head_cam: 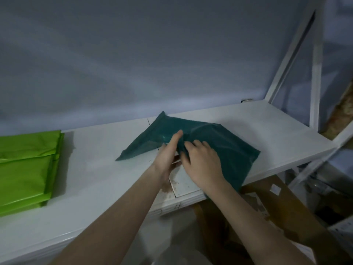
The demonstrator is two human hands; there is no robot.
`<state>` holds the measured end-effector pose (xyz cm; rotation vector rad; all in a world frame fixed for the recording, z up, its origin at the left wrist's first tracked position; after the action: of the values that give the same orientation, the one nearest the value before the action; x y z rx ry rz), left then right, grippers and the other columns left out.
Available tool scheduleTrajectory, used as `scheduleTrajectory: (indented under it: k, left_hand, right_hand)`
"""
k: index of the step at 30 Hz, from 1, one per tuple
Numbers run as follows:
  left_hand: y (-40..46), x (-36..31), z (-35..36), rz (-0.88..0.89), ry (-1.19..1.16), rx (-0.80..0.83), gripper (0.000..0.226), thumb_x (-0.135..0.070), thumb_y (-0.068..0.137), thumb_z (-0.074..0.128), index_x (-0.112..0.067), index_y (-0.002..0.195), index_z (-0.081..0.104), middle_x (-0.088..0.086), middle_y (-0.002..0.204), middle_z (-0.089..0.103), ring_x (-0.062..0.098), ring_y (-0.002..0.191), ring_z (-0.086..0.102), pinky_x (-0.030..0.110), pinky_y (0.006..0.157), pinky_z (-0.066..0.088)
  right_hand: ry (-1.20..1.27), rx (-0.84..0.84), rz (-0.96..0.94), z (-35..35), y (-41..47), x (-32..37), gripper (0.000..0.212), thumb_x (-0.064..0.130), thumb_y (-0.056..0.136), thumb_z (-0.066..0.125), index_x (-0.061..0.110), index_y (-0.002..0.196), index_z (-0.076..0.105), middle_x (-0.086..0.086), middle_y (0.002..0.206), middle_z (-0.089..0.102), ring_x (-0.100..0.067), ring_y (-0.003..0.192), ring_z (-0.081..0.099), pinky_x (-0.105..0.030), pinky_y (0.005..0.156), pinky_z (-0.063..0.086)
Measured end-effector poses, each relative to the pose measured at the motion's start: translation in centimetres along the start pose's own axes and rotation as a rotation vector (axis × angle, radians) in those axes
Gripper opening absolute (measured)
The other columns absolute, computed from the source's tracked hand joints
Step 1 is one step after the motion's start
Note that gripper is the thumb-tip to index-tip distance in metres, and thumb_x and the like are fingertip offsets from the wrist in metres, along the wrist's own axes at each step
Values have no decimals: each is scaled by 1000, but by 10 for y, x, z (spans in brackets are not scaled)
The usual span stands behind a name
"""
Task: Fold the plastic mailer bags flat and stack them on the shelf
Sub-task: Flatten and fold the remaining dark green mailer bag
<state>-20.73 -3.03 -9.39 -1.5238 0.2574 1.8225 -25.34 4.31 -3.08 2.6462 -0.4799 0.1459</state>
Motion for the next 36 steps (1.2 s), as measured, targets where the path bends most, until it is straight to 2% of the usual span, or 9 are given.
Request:
scheduleTrajectory:
  k: [4,7,11,15,19,26,30,33,36]
  left_hand:
    - [-15,-28,-48,80,-55,-183,40,-33,82,69,-5,110,65,12,104,71,24,94,69,36,85,55]
    - [-33,-51,-78,146,13,-268,30,-26,84,67,-4,104,66,11,100,71,23,90,68,31,78,55]
    - [-62,-85,-107,279,48,-296,18,-20,87,61,-6,95,67,11,96,71,24,90,67,34,83,55]
    - [-93,-111,-132,328,-33,-275,16,-17,84,57,-7,92,66,6,84,69,17,73,66,23,64,54]
    - [-121,-125,-144,279,-72,-171,22,-17,83,48,-10,78,68,3,69,70,16,60,66,20,58,54]
    - [-150,-139,-173,265,-41,-101,44,-8,80,36,-11,54,71,5,60,67,18,52,63,19,53,53]
    - [-157,-144,-179,280,41,-87,41,-5,74,37,-11,49,68,4,55,64,17,47,60,17,49,50]
    - [-159,-148,-182,301,152,-111,15,-9,55,45,-11,54,60,-1,50,59,13,46,56,14,46,45]
    - [-153,-154,-190,362,292,-186,32,-13,49,55,-14,80,61,-7,65,66,9,62,62,20,55,49]
  right_hand:
    - [83,57,-117,-5,0,44,36,43,95,36,17,114,54,-1,104,62,-21,101,51,-39,84,43]
    - [146,72,-158,-13,0,66,38,44,96,36,19,120,52,3,111,61,-19,108,48,-40,89,41]
    - [234,55,-113,-25,9,74,42,40,96,40,18,131,46,1,129,52,-19,118,43,-39,97,39]
    - [417,24,27,-35,23,70,44,34,95,46,14,134,43,-6,135,44,-23,125,37,-36,104,34]
    - [559,-27,203,-39,36,56,51,33,93,51,7,136,38,-15,136,42,-31,127,38,-36,106,30]
    - [828,130,582,-23,39,33,77,58,91,39,9,146,19,-12,148,35,-31,132,37,-40,104,31]
    - [934,203,602,-23,37,39,53,57,88,46,8,104,60,-6,109,61,-24,98,57,-35,89,43]
    - [1024,80,545,-30,41,42,26,36,83,65,12,94,62,-4,97,66,-22,92,63,-33,82,49]
    - [1058,-14,530,-37,41,40,16,18,80,67,15,89,55,-4,88,63,-24,86,62,-36,80,51]
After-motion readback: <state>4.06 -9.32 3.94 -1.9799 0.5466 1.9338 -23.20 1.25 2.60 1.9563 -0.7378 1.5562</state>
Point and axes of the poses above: each hand's wrist, its own y-axis towards the middle knuckle, its own z-axis out of the palm, x = y × z, the point moved 8 cm from there along y, towards the middle knuckle
